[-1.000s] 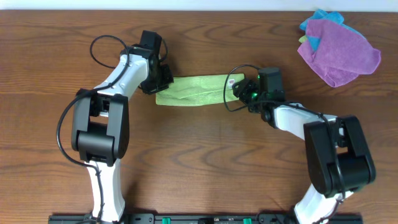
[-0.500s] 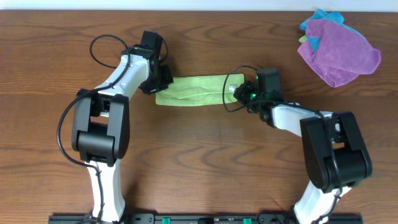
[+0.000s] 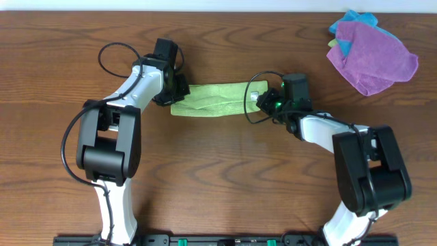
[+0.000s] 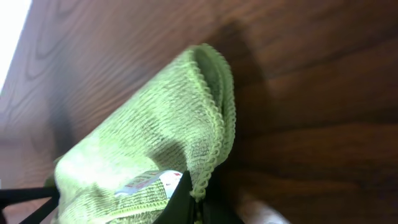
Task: Fold the cloth
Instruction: 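Move the right gripper's strip end leftward onto the left gripper's end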
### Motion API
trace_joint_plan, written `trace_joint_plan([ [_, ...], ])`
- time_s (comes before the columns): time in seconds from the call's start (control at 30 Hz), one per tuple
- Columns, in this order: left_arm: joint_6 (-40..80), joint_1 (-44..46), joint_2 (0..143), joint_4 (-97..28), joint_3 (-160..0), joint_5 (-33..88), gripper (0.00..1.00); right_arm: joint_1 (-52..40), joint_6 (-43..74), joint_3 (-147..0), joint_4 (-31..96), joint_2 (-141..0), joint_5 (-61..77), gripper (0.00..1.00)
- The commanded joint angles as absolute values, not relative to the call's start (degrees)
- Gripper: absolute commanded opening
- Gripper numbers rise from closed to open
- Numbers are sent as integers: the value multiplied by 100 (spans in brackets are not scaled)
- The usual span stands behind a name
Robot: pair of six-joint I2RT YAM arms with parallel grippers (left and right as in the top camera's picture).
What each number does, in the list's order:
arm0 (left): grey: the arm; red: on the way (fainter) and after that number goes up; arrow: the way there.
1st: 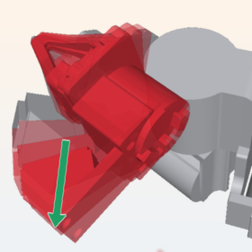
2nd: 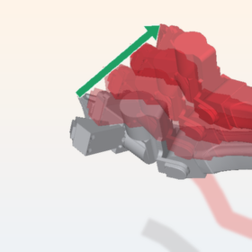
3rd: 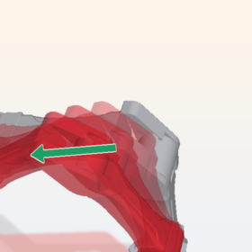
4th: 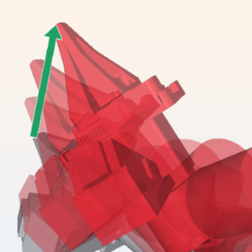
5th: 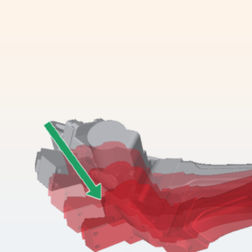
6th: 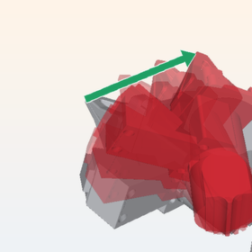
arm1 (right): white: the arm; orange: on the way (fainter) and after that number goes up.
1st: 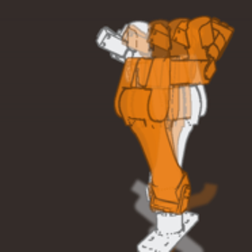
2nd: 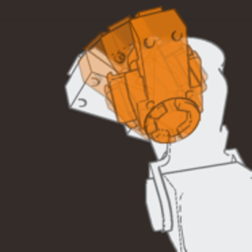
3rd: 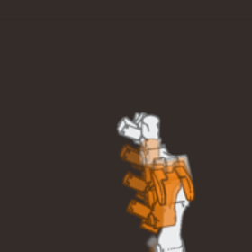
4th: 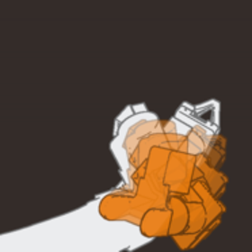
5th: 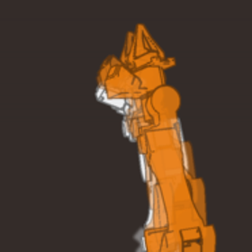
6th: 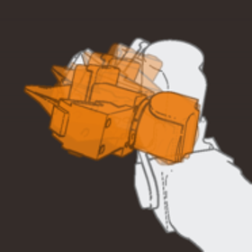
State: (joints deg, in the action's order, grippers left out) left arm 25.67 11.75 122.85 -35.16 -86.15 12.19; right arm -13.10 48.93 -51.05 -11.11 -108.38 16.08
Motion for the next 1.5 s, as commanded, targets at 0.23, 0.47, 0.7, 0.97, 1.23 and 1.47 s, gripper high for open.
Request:
trace_joint_plan([
  [0.23, 2576, 1184, 12538, -3675, -8287, 1015, 6, -1662, 4414, -5791, -768, -10606, 2018, 1],
  [0.47, 2578, 1184, 12538, -3677, -8287, 1020, 6, -2016, 4298, -6191, -622, -10606, 1997, 1],
  [0.7, 2596, 1184, 12538, -3677, -8287, 1055, 6, -2252, 4303, -6226, -626, -10606, 2043, 1],
  [0.97, 2563, 1181, 12534, -3682, -8329, 1059, 6, -2523, 4300, -6226, -639, -10606, 2038, 1],
  [1.23, 2392, 1173, 12523, -3997, -8611, 1203, 6, -2596, 4300, -6239, -644, -10606, 2043, 1],
  [1.47, 2307, 1118, 12307, -4187, -8984, 1184, 6, -2596, 4296, -6329, -642, -10606, 2043, 1],
])
